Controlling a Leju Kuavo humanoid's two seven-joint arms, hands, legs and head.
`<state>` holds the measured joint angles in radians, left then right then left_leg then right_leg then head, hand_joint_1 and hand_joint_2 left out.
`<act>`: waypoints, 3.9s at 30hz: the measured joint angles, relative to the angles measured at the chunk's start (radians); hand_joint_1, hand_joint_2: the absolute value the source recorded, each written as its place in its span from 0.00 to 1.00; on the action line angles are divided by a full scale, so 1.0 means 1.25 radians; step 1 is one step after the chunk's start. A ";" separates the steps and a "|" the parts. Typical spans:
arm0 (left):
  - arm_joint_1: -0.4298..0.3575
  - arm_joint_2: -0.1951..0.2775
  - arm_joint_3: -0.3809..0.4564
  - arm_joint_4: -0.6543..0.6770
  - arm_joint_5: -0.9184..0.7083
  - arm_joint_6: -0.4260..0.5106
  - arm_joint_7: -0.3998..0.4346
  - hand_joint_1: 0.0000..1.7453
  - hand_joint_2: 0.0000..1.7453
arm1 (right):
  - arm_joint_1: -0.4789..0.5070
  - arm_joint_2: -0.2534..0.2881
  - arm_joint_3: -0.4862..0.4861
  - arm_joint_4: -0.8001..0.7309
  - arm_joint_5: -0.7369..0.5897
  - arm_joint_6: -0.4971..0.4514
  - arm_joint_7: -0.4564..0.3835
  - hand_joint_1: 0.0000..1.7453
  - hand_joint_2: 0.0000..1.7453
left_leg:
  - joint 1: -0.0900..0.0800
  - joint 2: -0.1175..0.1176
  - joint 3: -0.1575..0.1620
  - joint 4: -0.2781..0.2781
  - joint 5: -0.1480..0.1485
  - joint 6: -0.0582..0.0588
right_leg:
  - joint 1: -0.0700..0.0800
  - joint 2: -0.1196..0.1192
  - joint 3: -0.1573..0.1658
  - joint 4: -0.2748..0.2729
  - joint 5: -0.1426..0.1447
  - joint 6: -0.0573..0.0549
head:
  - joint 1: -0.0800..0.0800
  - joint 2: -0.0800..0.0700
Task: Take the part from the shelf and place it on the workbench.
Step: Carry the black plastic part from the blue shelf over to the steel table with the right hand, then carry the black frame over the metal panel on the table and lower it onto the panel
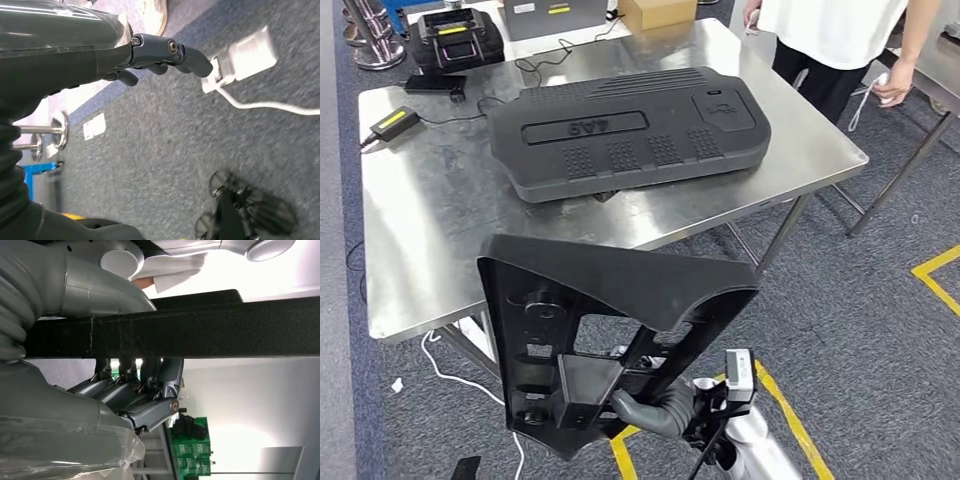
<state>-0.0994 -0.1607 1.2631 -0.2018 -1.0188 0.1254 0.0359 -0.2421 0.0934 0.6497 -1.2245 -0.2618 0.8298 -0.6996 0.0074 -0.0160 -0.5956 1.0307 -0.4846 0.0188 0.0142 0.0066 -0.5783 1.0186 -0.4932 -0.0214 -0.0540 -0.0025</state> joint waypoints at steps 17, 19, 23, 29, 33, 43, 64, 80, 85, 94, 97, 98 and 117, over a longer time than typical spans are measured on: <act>0.001 0.002 -0.001 0.000 -0.001 0.000 -0.005 0.00 1.00 | 0.000 0.003 0.000 -0.002 -0.001 -0.001 0.000 1.00 1.00 | 0.013 0.013 -0.002 0.002 -0.004 -0.015 | -0.018 -0.012 0.015 -0.011 -0.011 0.033 | -0.003 0.000; 0.001 0.002 -0.001 0.000 -0.003 0.000 -0.006 0.00 1.00 | -0.001 0.003 0.000 -0.003 -0.001 -0.001 0.000 1.00 1.00 | 0.013 0.012 0.005 0.000 -0.007 -0.003 | -0.020 -0.011 0.006 0.020 -0.031 0.039 | -0.002 0.000; 0.000 0.002 -0.001 0.000 -0.006 -0.001 -0.006 0.00 1.00 | 0.002 0.001 0.000 -0.004 -0.001 -0.001 0.000 1.00 1.00 | 0.009 0.010 0.017 -0.001 -0.017 0.010 | -0.020 -0.010 -0.103 0.217 -0.098 0.043 | 0.000 0.000; 0.000 -0.001 -0.002 0.000 -0.007 -0.001 -0.006 0.00 1.00 | 0.003 -0.002 0.000 -0.003 -0.002 -0.001 0.000 1.00 1.00 | 0.004 0.002 0.044 -0.003 -0.041 0.007 | 0.000 -0.003 -0.053 0.031 0.038 0.004 | -0.001 0.000; 0.002 -0.003 -0.002 0.001 -0.007 -0.004 -0.006 0.00 1.00 | 0.002 -0.002 0.000 -0.005 -0.002 -0.002 0.000 1.00 1.00 | 0.005 0.004 0.047 -0.007 -0.052 -0.009 | 0.003 -0.004 -0.034 -0.004 0.028 -0.008 | -0.001 0.000; 0.007 -0.001 -0.002 0.001 -0.009 -0.001 -0.007 0.00 1.00 | 0.007 0.000 0.000 -0.006 -0.003 -0.002 0.000 1.00 1.00 | 0.015 0.008 -0.048 0.071 0.013 -0.036 | -0.016 -0.004 0.052 -0.020 -0.030 0.011 | -0.004 0.000; 0.003 -0.007 -0.003 0.002 -0.011 0.001 -0.005 0.00 1.00 | 0.003 -0.002 0.000 -0.012 -0.006 0.000 0.000 1.00 1.00 | 0.007 0.000 0.019 0.009 -0.038 -0.009 | 0.008 -0.003 -0.024 -0.006 0.025 -0.013 | 0.003 0.000; 0.001 0.000 -0.006 0.002 -0.015 0.001 -0.006 0.00 1.00 | -0.019 0.007 0.000 -0.015 -0.013 0.003 0.000 1.00 1.00 | 0.012 0.008 -0.006 0.008 -0.003 -0.007 | -0.013 -0.005 -0.011 0.026 -0.023 0.026 | 0.002 0.000; -0.003 0.000 -0.010 0.002 -0.028 -0.006 -0.009 0.00 1.00 | -0.084 0.025 -0.023 -0.013 -0.057 -0.011 0.028 1.00 1.00 | 0.012 0.009 -0.002 0.007 -0.004 0.002 | -0.015 -0.005 -0.118 0.244 -0.105 0.034 | 0.003 0.000; -0.005 0.000 -0.024 0.002 -0.044 -0.026 -0.013 0.00 1.00 | -0.286 0.055 -0.129 0.002 -0.216 -0.086 0.159 1.00 1.00 | 0.010 0.004 -0.002 0.004 -0.007 -0.018 | -0.007 -0.001 -0.024 0.000 0.018 0.005 | 0.002 0.000; -0.007 0.001 -0.025 0.002 -0.045 -0.030 -0.013 0.00 1.00 | -0.369 0.064 -0.180 0.014 -0.252 -0.101 0.196 1.00 1.00 | 0.009 0.005 -0.039 0.089 -0.059 -0.024 | -0.012 -0.005 -0.018 -0.013 0.025 -0.003 | 0.000 0.000; -0.006 0.001 -0.025 0.002 -0.045 -0.030 -0.013 0.00 1.00 | -0.384 0.067 -0.190 0.017 -0.255 -0.103 0.200 1.00 1.00 | 0.009 0.006 -0.064 0.144 -0.083 -0.026 | -0.012 -0.005 -0.018 -0.014 0.025 -0.004 | 0.000 0.000; -0.011 0.003 -0.039 0.002 -0.082 -0.040 -0.021 0.00 1.00 | -0.697 0.075 -0.352 0.213 -0.007 -0.469 0.217 1.00 1.00 | 0.012 0.006 -0.019 0.009 0.011 0.003 | -0.013 -0.004 -0.128 0.209 -0.054 0.036 | 0.005 0.000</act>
<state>-0.1137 -0.1568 1.2148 -0.1987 -1.1214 0.0756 0.0092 -1.1138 0.1868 0.2096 -0.9581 -0.2703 0.2438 -0.4283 0.0224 -0.0089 -0.6192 1.0419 -0.4712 0.0224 -0.0023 0.0018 -0.7388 1.2805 -0.5604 0.0233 -0.0481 -0.0025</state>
